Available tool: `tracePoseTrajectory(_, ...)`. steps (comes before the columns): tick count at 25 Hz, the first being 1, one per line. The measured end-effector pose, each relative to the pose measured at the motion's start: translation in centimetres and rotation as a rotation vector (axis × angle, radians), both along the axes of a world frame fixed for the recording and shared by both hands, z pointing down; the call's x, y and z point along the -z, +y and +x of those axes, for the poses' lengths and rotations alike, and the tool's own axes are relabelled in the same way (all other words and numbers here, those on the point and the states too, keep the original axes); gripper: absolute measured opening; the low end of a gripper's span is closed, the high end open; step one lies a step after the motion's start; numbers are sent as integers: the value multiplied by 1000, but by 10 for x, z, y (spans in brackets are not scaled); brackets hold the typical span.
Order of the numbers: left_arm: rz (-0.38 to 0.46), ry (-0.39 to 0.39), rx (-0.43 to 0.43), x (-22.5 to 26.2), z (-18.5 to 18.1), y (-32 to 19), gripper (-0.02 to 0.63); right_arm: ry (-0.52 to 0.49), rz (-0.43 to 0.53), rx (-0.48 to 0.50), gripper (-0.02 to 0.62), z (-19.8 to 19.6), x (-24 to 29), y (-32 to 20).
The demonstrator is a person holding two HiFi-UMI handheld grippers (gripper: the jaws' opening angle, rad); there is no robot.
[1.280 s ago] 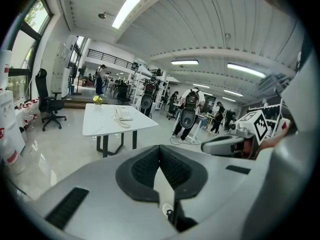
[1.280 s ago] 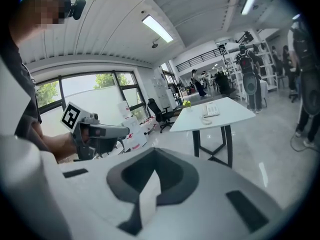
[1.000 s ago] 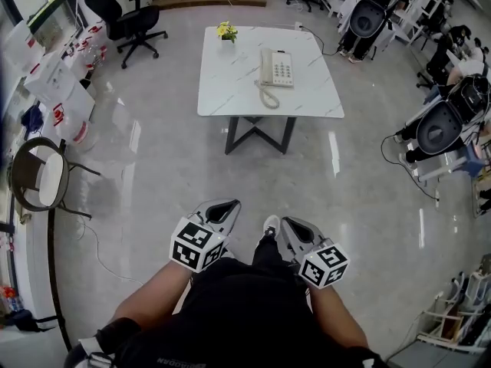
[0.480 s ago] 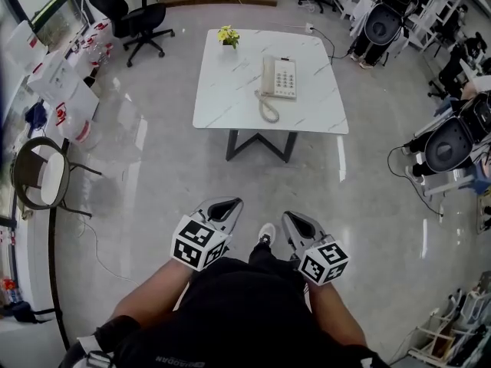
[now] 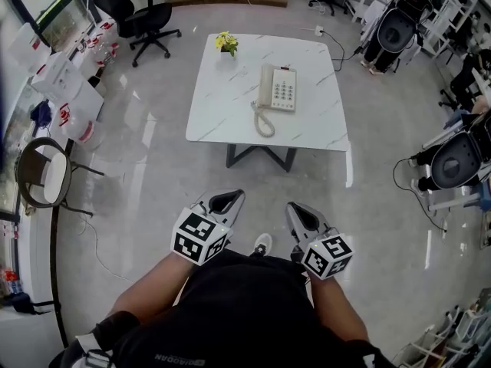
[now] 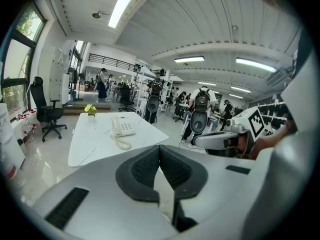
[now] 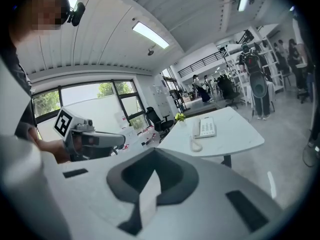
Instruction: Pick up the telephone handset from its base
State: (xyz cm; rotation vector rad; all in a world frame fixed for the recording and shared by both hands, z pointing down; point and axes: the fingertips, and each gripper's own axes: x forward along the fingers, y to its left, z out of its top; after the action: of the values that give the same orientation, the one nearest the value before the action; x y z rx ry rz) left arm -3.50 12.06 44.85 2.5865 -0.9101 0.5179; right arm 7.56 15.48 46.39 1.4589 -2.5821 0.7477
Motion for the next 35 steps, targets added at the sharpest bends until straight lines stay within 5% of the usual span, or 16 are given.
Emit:
tracePoseTrajectory(18,2,-20,107,-9,56,-45,2,-9,34,98,2,60,-3,-51)
tracePoseTrajectory(35,-20,-64,105,-14,76,-63,2,-58,-31,102,2,82,-17,-68)
